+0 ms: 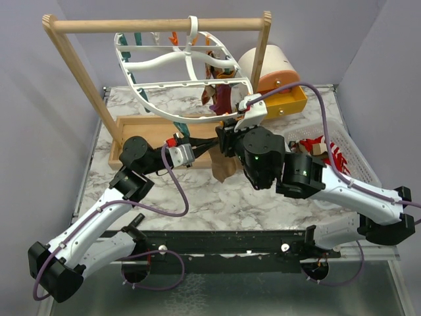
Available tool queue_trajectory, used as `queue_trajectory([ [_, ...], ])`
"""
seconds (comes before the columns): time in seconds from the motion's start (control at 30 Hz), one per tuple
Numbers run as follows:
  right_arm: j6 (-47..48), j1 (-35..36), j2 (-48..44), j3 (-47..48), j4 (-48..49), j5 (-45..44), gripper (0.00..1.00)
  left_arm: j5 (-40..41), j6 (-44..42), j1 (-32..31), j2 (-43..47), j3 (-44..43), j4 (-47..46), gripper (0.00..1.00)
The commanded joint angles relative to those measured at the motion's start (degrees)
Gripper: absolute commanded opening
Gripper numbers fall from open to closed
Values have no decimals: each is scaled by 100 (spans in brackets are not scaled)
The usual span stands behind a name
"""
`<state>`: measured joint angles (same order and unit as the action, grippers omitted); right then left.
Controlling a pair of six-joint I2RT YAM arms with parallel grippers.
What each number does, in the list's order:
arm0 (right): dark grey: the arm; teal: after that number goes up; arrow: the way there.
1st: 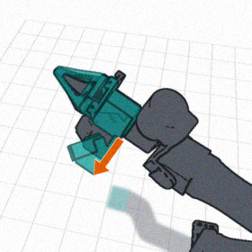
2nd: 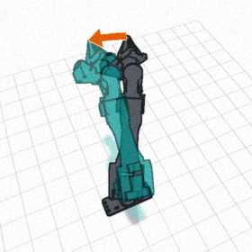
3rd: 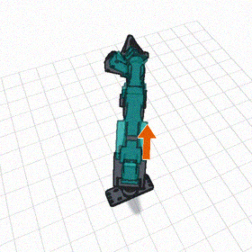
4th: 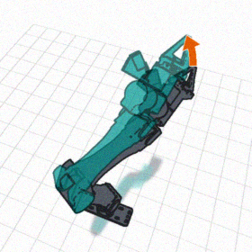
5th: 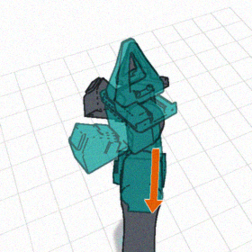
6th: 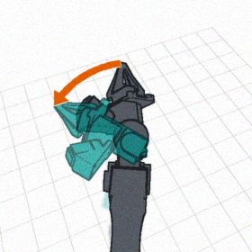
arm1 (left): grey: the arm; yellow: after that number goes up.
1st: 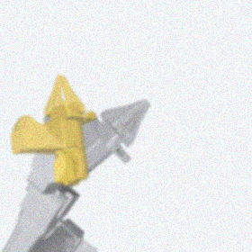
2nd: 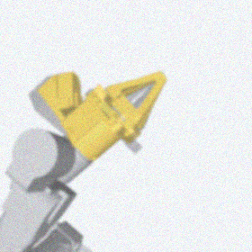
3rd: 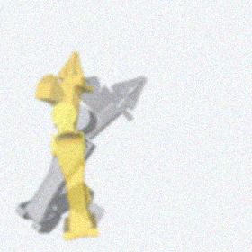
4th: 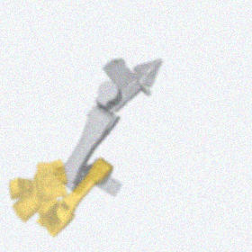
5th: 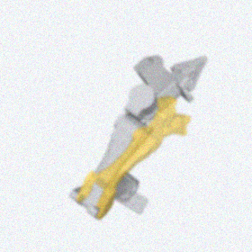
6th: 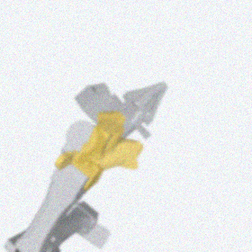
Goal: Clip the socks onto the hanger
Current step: Open the clamp at the hanger.
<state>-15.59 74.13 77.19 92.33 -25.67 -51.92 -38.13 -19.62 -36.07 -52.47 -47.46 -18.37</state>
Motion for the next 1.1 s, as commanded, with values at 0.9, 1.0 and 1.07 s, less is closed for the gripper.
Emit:
queue_trajectory([
  [0.9, 1507, 5, -1060, -930, 485, 2168, 0, -1659, -882, 22, -472, -892, 786, 0],
  [1.0, 1507, 5, -1102, -1045, 530, 2122, 0, -1636, -850, 26, -441, -905, 660, 0],
  [1.07, 1507, 5, -1134, -1108, 601, 2129, 0, -1636, -850, 22, -432, -926, 640, 0],
])
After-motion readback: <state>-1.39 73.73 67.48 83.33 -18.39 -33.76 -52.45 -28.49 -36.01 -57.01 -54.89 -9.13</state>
